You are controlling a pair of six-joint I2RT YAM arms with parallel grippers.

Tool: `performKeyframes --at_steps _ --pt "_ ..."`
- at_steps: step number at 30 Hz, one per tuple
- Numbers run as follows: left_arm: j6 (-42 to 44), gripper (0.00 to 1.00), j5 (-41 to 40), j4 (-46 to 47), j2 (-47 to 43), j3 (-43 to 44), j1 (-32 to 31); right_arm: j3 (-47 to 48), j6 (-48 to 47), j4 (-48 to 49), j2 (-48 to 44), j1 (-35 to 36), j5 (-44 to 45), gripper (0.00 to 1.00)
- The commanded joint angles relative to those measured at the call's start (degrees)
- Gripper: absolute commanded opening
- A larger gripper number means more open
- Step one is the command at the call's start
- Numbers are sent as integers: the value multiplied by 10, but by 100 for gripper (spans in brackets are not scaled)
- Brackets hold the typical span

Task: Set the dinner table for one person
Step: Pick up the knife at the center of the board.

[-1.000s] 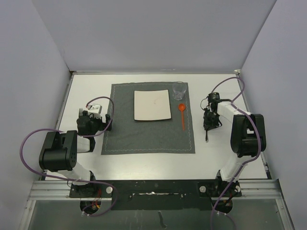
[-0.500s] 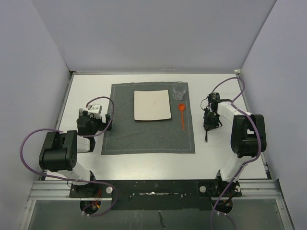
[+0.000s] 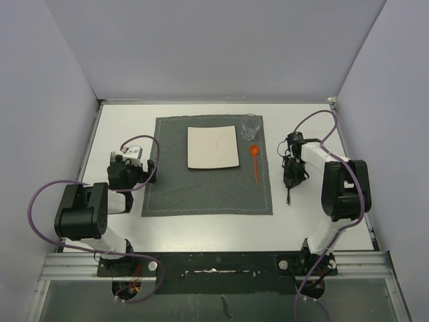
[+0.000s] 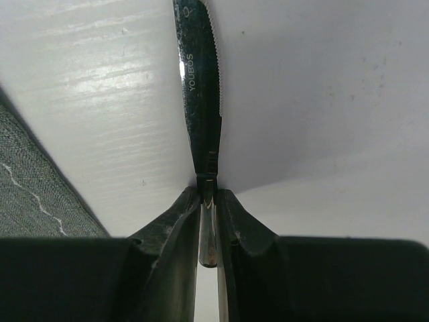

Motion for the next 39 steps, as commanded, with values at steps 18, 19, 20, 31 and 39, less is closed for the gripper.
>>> performKeyframes --at_steps 18,19,20,31,39 --pt "3 98 7 39 7 2 1 58 13 -58 -46 30 18 0" --pt "3 98 7 38 7 2 1 60 13 -59 -46 31 18 0" --pt "3 98 7 38 7 2 1 62 13 -61 -45 31 18 0" --pt "3 98 7 39 7 2 1 86 17 -79 -35 47 16 0" --pt "4 98 5 38 7 3 1 104 20 -92 -24 61 12 0"
